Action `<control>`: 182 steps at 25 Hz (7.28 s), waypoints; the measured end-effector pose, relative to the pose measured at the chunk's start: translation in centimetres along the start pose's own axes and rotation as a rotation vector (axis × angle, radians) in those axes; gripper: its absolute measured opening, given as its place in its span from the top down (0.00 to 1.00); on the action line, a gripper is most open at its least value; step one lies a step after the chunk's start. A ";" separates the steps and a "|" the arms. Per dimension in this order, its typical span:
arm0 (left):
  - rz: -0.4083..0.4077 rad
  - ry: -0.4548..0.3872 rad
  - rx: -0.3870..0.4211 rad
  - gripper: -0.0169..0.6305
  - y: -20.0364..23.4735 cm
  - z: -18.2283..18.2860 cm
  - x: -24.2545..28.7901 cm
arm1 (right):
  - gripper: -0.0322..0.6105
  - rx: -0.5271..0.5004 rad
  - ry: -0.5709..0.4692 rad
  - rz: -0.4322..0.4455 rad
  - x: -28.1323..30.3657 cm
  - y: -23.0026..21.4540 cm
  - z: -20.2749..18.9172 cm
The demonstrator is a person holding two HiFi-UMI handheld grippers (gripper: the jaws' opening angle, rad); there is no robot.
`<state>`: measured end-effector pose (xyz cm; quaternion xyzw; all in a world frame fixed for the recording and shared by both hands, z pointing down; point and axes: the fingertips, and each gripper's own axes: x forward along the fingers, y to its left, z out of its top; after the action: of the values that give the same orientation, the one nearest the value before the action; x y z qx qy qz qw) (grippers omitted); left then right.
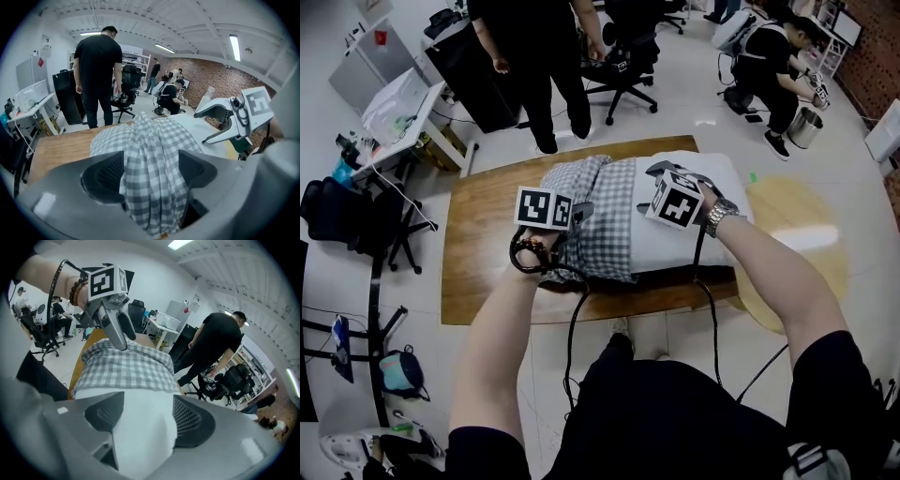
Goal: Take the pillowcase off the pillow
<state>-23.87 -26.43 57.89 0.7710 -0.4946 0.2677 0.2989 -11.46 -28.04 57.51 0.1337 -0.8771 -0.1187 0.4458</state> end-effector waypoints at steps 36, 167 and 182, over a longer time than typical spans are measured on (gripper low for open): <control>0.250 0.055 -0.136 0.92 9.9 -1.6 -2.6 | 0.93 -0.050 0.163 -0.073 -1.9 -3.1 -4.2; 0.516 -0.212 -0.456 0.83 10.5 -19.0 -6.8 | 0.68 -0.519 0.056 -0.210 1.0 12.4 -4.7; 0.427 -0.289 -0.262 0.80 3.9 -12.6 -10.2 | 0.68 -0.425 -0.028 -0.244 -3.9 13.1 -2.8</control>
<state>-32.75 -12.41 59.95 0.6341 -0.7137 0.1458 0.2593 -8.65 -14.65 60.45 0.1401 -0.8160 -0.3553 0.4340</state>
